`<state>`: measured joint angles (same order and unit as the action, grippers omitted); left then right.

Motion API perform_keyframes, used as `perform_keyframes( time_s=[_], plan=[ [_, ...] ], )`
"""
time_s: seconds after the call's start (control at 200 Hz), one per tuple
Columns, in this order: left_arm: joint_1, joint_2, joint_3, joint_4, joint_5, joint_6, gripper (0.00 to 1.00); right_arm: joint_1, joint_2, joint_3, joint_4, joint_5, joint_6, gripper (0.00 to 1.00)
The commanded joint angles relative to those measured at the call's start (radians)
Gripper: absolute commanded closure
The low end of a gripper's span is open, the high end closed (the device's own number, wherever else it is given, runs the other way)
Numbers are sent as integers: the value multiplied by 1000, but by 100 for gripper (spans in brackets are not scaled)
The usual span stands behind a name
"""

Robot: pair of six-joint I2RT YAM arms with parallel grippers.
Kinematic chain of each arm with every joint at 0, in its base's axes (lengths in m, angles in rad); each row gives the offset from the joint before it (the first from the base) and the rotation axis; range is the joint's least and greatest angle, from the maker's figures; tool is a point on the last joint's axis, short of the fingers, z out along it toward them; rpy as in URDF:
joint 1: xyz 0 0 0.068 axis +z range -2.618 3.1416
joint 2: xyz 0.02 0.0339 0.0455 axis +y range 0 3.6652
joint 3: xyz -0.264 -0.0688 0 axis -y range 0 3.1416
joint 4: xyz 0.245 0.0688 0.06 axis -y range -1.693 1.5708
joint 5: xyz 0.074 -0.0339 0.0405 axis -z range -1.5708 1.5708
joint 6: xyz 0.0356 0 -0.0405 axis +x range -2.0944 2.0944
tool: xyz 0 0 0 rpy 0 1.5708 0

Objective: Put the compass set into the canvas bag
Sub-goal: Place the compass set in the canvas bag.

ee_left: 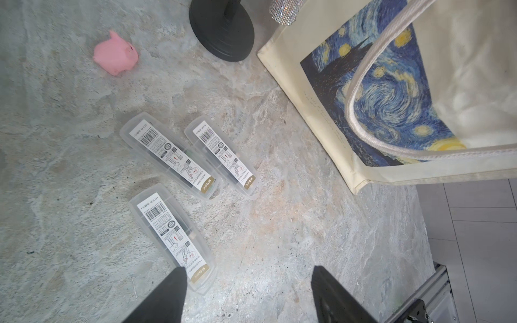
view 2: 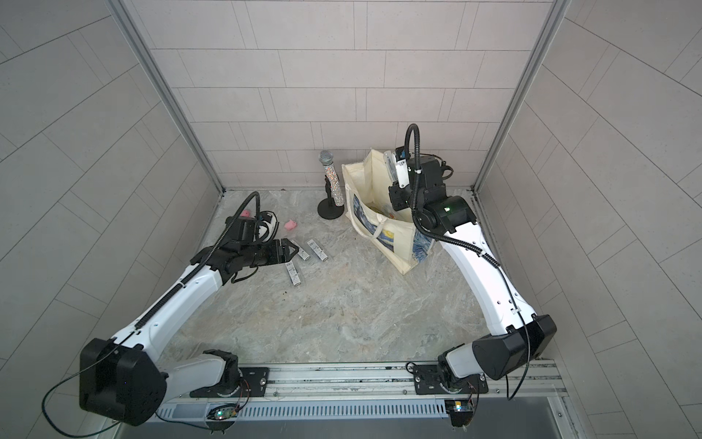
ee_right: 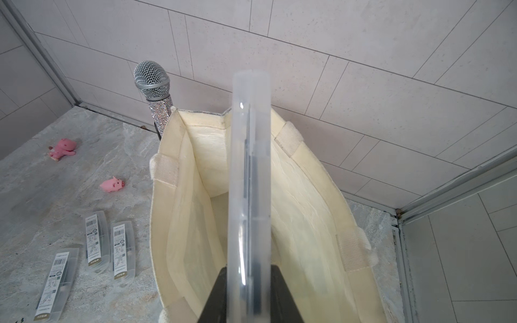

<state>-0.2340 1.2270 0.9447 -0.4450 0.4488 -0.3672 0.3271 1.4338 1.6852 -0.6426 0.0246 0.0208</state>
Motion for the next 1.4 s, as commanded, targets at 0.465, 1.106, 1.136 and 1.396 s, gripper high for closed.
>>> perform_keyframes(
  time_s=[0.465, 1.106, 1.136, 1.396],
  plan=[
    [7, 8, 2, -1, 32, 7, 24, -13, 106, 45, -35, -20, -22, 100],
    [8, -1, -11, 6, 32, -5, 25, -13, 272, 149, -137, -9, -41, 100],
    [6, -2, -11, 5, 32, -4, 25, -13, 285, 157, -146, -2, -43, 100],
    [7, -4, -11, 5, 31, -4, 25, -18, 403, 247, -205, 50, -51, 100]
  ],
)
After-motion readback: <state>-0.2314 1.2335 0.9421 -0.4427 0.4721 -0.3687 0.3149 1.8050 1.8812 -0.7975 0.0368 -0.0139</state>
